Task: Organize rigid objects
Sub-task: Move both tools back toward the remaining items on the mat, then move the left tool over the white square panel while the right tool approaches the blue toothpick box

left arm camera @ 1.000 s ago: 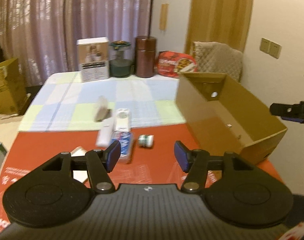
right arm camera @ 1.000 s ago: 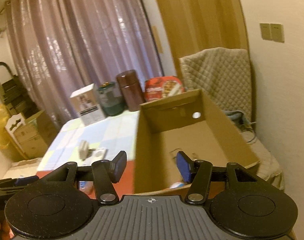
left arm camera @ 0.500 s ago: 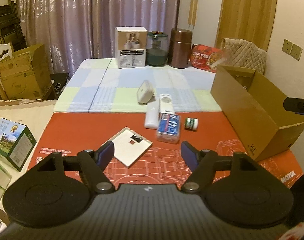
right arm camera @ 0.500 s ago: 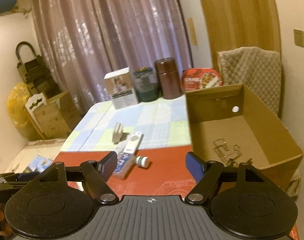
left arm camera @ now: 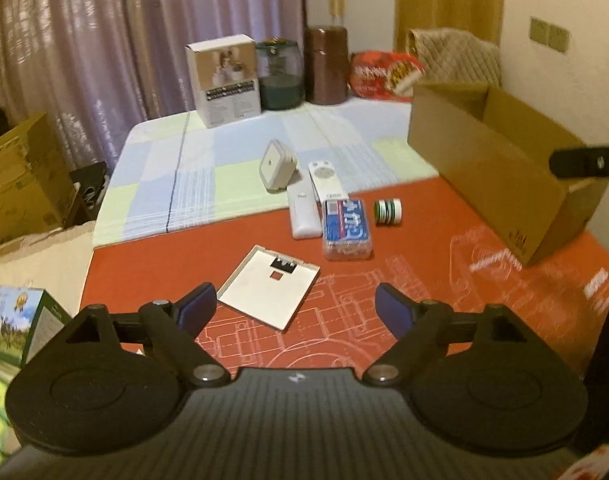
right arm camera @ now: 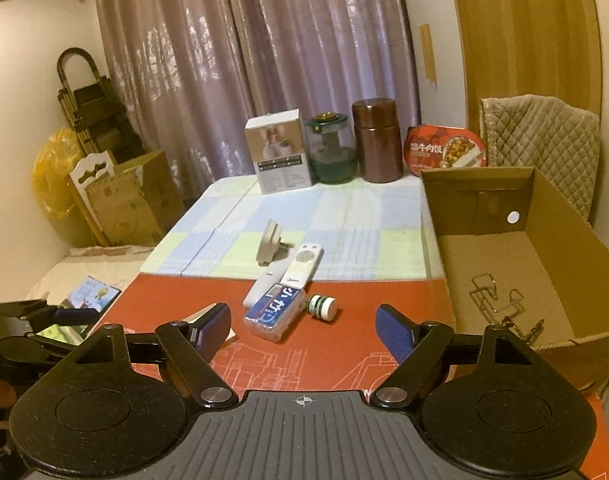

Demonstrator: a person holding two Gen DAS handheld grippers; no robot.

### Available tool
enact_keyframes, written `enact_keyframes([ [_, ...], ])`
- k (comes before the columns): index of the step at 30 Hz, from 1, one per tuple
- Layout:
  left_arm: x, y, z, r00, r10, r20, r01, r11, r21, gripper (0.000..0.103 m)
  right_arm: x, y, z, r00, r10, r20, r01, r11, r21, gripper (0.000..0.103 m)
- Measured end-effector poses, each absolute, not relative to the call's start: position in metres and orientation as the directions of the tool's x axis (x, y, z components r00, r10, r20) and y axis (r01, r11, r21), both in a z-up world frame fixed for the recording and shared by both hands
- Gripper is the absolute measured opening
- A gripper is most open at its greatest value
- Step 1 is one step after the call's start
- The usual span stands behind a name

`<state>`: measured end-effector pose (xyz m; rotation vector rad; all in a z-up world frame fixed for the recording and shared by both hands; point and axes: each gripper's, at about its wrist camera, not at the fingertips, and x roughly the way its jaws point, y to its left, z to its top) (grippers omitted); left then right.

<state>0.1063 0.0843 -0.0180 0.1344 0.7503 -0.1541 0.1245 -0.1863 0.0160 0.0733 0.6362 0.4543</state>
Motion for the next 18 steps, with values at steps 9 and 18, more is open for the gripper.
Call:
enact_keyframes([
  [9, 0.140, 0.107, -0.049, 0.659, -0.146, -0.738, 0.307, 0.948, 0.086, 0.094, 0.140, -0.158, -0.010, 0.689, 0.435, -0.580, -0.402, 0.895, 0.194, 0.081],
  [18, 0.186, 0.126, -0.079, 0.594, -0.230, -0.771, 0.387, 0.922, 0.024, 0.096, 0.175, -0.124, -0.048, 0.655, 0.415, -0.632, -0.391, 0.901, 0.187, 0.087],
])
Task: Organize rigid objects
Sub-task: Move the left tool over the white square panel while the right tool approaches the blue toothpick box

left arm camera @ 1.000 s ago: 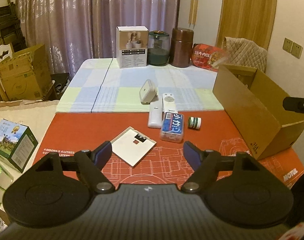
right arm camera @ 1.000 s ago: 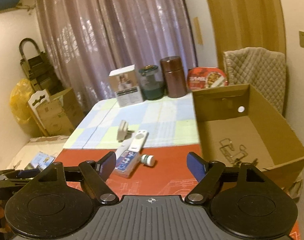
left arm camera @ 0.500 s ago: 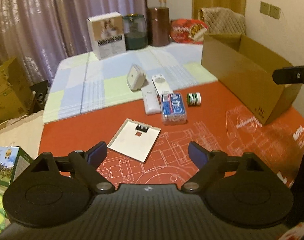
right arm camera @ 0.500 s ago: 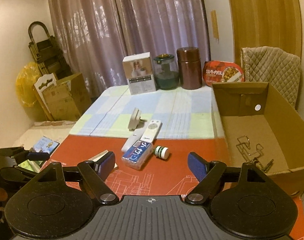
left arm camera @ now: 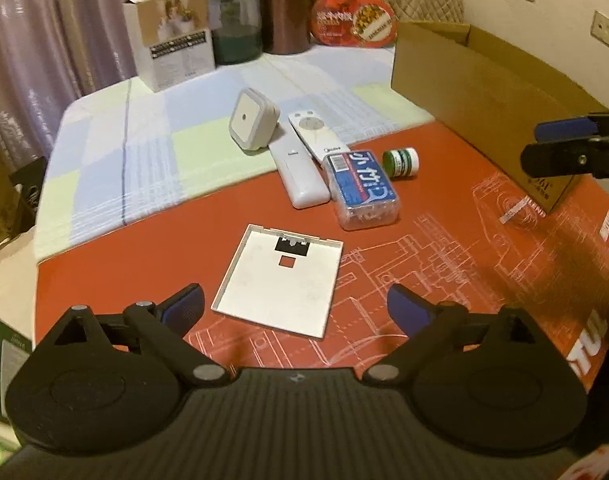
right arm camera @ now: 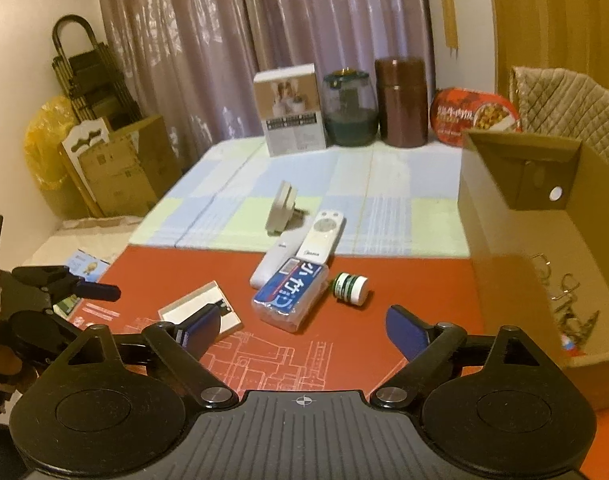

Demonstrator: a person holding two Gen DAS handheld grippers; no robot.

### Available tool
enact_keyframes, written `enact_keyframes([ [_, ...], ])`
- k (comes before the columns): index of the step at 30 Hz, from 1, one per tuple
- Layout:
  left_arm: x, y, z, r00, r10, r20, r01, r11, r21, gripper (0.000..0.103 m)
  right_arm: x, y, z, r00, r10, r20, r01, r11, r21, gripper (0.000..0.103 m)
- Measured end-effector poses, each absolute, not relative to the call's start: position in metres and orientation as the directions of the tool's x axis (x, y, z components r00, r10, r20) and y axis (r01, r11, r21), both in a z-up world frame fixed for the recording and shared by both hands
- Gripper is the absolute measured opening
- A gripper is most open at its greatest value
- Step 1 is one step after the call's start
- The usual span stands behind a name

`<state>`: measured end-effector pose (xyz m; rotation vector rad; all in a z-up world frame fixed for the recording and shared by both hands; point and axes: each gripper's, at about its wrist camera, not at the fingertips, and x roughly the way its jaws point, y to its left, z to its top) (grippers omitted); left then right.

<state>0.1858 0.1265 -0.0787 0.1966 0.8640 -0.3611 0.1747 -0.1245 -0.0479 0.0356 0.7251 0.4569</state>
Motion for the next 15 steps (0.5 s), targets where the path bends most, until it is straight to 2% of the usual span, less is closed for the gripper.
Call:
enact_keyframes([
  [15, 0.234, 0.132, -0.131, 0.534, -0.277, -0.799, 0.489, 0.872, 0.025, 0.099, 0.216, -0.105, -0.095, 0.609, 0.389, -0.691, -0.329, 0.917, 0.226, 0.087],
])
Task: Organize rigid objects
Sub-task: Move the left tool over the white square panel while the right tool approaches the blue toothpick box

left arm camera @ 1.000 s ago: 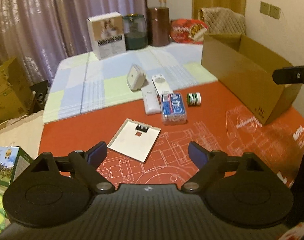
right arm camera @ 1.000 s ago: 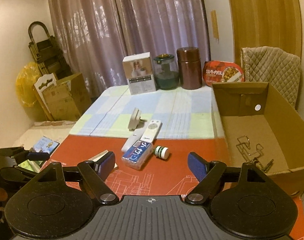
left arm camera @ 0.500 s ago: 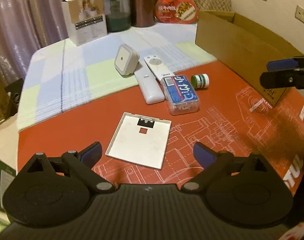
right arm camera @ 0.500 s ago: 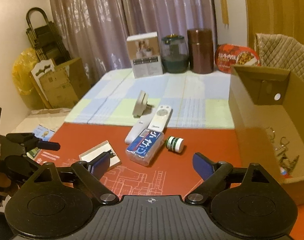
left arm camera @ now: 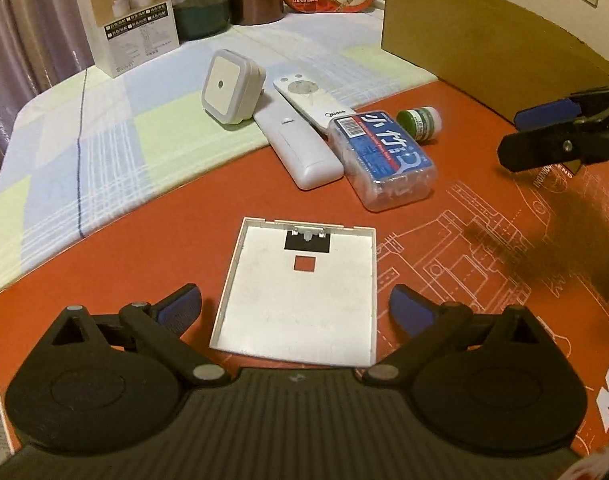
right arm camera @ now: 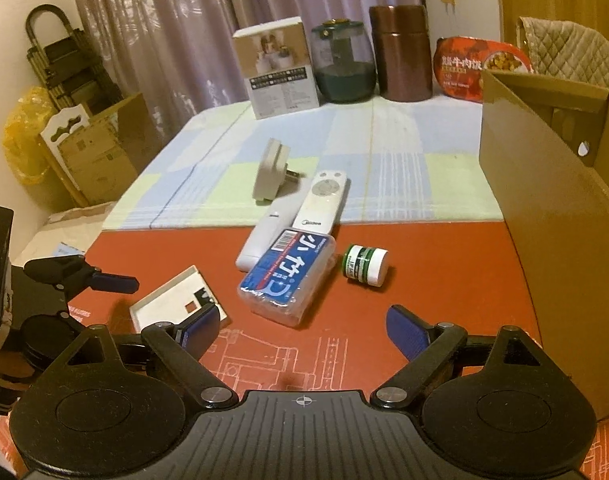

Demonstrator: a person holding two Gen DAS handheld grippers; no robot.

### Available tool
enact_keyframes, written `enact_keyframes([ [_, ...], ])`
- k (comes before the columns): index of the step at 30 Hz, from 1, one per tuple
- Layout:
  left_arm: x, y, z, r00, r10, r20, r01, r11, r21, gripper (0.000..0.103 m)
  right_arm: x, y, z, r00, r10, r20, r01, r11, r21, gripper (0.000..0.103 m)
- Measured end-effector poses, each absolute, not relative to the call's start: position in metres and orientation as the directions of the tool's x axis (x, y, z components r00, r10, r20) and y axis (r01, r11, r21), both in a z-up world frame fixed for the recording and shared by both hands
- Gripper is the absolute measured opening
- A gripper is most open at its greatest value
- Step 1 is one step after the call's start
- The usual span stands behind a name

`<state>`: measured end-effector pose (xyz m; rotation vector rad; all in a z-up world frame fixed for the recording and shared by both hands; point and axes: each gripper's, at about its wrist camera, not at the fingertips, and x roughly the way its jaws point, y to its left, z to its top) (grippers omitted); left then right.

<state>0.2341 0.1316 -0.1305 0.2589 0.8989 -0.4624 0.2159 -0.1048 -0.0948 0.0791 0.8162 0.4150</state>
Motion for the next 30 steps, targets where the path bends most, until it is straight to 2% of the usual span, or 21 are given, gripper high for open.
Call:
enact_keyframes([
  [9, 0.242, 0.127, -0.140, 0.526, -0.287, -0.801, 0.475, 0.880, -0.003, 0.096, 0.221, -0.100, -0.103, 0.607, 0.373, -0.702, -0.311, 0.924, 0.222, 0.087],
  [11, 0.241, 0.126, -0.138, 0.536, -0.276, -0.798, 0.454, 0.891, -0.003, 0.085, 0.222, -0.099, -0.104, 0.607, 0.367, -0.705, -0.302, 0.927, 0.223, 0.087],
  [14, 0.241, 0.125, -0.134, 0.530, -0.247, -0.811, 0.403, 0.915, -0.015, 0.085, 0.223, -0.099, -0.105, 0.609, 0.367, -0.704, -0.297, 0.928, 0.227, 0.087],
  [18, 0.241, 0.130, -0.121, 0.545, -0.218, -0.810, 0.276, 0.958, -0.073, 0.084, 0.226, -0.095, -0.107, 0.608, 0.369, -0.703, -0.288, 0.928, 0.238, 0.087],
  [24, 0.233, 0.142, -0.089, 0.648, -0.073, -0.758, 0.059, 0.997, -0.046, 0.084, 0.231, -0.082, -0.114, 0.615, 0.381, -0.690, -0.283, 0.924, 0.258, 0.087],
  [30, 0.227, 0.156, -0.087, 0.695, 0.018, -0.719, -0.097, 0.993, -0.069, 0.084, 0.243, -0.067, -0.128, 0.611, 0.398, -0.684, -0.274, 0.917, 0.288, 0.087],
])
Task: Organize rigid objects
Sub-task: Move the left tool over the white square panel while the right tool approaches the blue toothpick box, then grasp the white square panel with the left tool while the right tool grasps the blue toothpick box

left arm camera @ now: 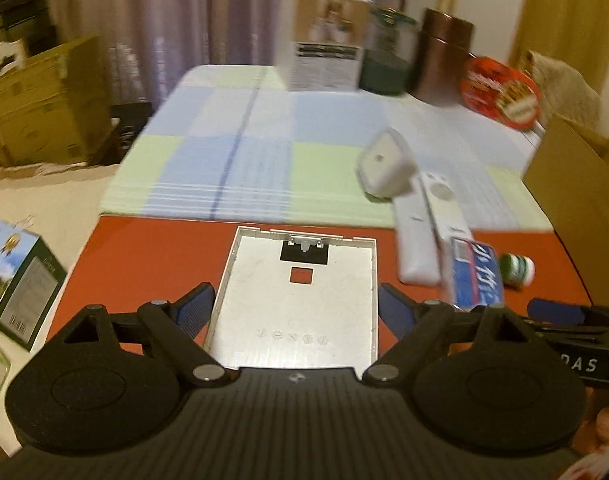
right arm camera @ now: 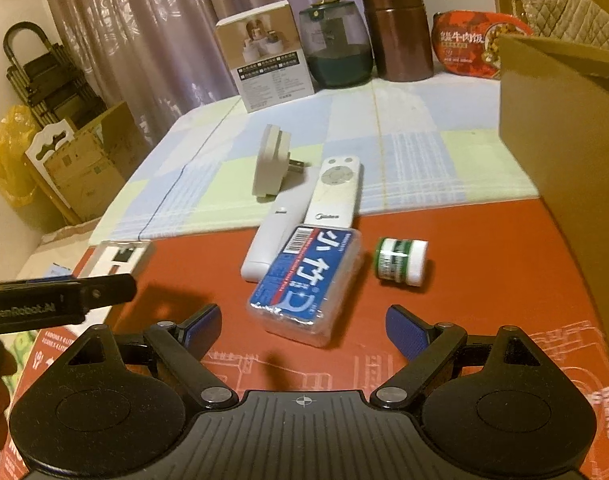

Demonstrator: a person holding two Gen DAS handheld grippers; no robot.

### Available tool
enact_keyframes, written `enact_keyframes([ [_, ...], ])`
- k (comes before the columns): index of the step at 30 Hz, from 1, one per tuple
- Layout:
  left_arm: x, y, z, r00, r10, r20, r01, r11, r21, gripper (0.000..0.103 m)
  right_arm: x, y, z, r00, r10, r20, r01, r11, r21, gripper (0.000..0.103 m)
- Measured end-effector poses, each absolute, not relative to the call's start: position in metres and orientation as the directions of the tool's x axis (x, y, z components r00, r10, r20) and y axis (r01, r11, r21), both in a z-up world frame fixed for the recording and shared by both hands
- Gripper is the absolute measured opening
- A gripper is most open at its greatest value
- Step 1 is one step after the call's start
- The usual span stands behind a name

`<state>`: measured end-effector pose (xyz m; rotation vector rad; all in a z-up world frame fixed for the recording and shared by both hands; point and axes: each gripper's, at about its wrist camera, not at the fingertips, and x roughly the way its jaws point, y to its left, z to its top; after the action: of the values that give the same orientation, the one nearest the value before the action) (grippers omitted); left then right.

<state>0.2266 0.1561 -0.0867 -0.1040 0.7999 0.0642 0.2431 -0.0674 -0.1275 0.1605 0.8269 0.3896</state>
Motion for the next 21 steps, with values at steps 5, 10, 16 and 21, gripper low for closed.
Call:
enact_keyframes([
  [5, 0.225, 0.170, -0.091, 0.703, 0.025, -0.711, -0.136, 0.986, -0.100, 0.084, 0.258, -0.054, -0.136, 0.612, 0.396, -0.684, -0.280, 0.918, 0.281, 0.077],
  [10, 0.224, 0.170, -0.096, 0.696, 0.020, -0.717, -0.134, 0.986, -0.102, 0.084, 0.275, -0.046, -0.148, 0.615, 0.351, -0.706, -0.267, 0.935, 0.232, 0.071],
  [16, 0.223, 0.155, -0.097, 0.694, -0.027, -0.720, -0.064, 0.993, -0.098, 0.084, 0.270, -0.045, -0.148, 0.627, 0.319, -0.710, -0.294, 0.942, 0.164, 0.060],
  [21, 0.220, 0.143, -0.099, 0.680, -0.066, -0.731, -0.016, 0.994, -0.104, 0.084, 0.251, -0.062, -0.142, 0.619, 0.274, -0.736, -0.267, 0.955, 0.131, 0.054],
])
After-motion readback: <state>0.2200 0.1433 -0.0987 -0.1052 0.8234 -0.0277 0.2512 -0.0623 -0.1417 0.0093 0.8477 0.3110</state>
